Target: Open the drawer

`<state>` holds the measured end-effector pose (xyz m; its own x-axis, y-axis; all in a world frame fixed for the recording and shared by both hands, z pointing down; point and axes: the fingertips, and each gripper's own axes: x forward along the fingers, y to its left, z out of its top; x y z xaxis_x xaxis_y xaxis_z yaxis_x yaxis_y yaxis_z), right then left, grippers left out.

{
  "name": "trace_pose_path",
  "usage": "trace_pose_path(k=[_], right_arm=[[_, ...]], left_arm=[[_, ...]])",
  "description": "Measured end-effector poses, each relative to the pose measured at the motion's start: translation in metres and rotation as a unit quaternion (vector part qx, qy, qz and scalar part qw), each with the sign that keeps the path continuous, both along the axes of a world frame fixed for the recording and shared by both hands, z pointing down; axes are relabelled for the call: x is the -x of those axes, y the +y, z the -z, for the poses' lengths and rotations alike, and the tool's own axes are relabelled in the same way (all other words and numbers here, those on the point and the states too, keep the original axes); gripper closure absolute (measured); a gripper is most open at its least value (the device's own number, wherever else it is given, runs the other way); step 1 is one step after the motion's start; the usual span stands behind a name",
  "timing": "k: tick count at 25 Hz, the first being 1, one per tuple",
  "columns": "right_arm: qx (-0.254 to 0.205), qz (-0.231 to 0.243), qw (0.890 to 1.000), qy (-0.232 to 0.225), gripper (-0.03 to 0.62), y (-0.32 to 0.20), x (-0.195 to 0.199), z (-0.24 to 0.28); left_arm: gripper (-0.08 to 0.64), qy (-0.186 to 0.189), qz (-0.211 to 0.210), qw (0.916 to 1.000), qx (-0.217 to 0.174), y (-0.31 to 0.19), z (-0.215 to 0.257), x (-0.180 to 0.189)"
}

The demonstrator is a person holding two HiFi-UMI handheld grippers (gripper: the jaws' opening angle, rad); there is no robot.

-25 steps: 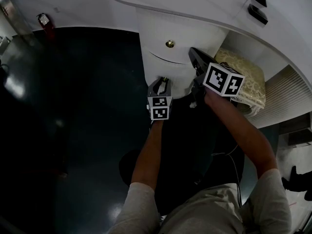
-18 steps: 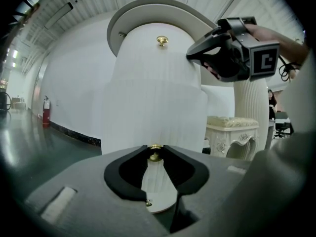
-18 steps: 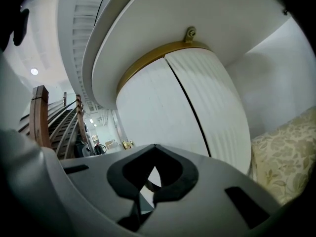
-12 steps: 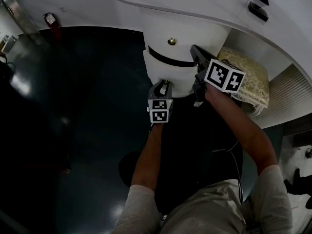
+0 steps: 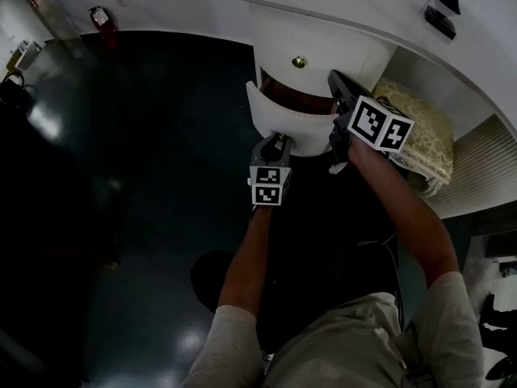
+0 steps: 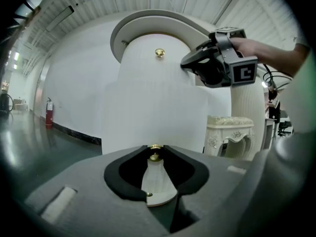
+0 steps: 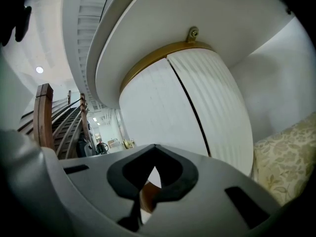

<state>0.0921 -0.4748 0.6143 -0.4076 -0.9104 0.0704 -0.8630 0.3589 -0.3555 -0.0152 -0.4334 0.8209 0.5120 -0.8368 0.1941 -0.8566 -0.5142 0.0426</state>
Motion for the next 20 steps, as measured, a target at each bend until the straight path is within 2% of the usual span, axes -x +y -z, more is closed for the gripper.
trace_pose_path(k=[5,10,14,18,20], right_arm=[[-0.010,-0.006,1.000,0.012,0.577,0.004,-0.001,-0.002],[-0.034,0.012,0.995,0.088,0.577,0.030,-0.004,-0.023],[-0.050,0.026,0.990,0.128,0.577,0.057,-0.011,-0.054],[-0.058,0.045,0.979,0.191,0.576,0.076,-0.015,-0.078],[-0.062,0.061,0.976,0.198,0.575,0.081,-0.011,-0.084]], left_arm=[[0.454,-0.003,-0.002,1.0000,0.002,0.011,0.000,0.009],[0.454,-0.010,-0.002,0.9999,0.004,0.021,-0.001,0.013],[0.454,-0.014,0.006,0.9999,0.005,0.026,-0.002,0.019],[0.454,-0.006,0.008,0.9999,0.013,0.030,-0.002,0.017],[0.454,-0.006,0.009,0.9998,0.016,0.032,-0.002,0.019]])
